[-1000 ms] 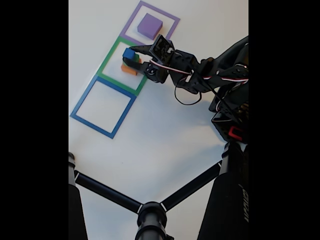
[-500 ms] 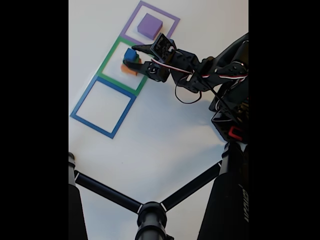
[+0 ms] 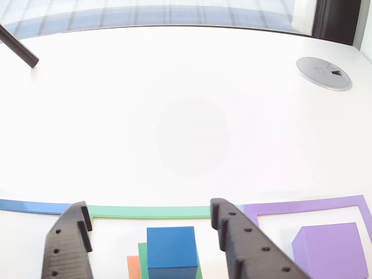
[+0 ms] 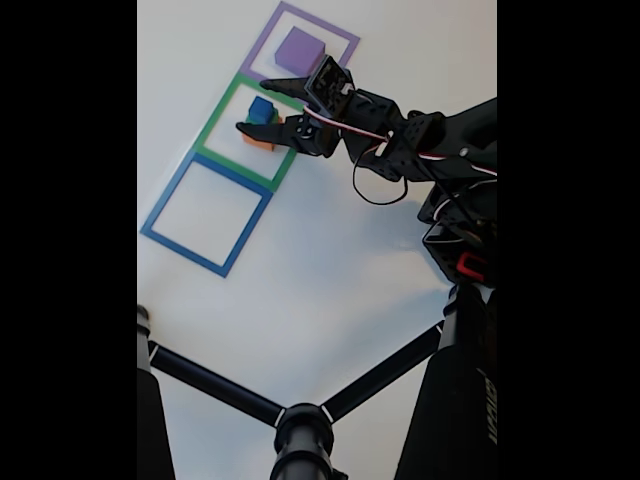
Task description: Tower of hanoi
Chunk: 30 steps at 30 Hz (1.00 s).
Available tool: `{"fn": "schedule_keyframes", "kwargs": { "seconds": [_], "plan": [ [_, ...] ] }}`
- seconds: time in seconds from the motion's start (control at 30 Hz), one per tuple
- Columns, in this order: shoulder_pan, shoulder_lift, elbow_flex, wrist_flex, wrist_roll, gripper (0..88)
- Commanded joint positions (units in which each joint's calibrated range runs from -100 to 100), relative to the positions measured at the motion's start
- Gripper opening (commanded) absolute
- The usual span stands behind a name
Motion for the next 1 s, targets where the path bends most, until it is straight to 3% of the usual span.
{"fn": "schedule_keyframes", "kwargs": {
  "seconds": [0.0,0.03,0.07,0.23,0.53,0.8,0.97],
  "plan": [
    [0.5,-17.8,-3.8,20.4,0.5,8.8],
    [1.1,-21.5,-4.8,25.7,0.5,1.1],
    [1.8,-24.4,-5.3,29.5,0.5,0.4],
    [6.6,-35.8,-14.0,55.2,0.5,0.4],
    [17.6,-38.6,-49.2,101.0,0.5,0.3],
    [25.7,-35.0,-75.1,124.8,0.5,0.3],
    [28.4,-34.9,-80.1,128.7,0.5,0.3]
  ]
}}
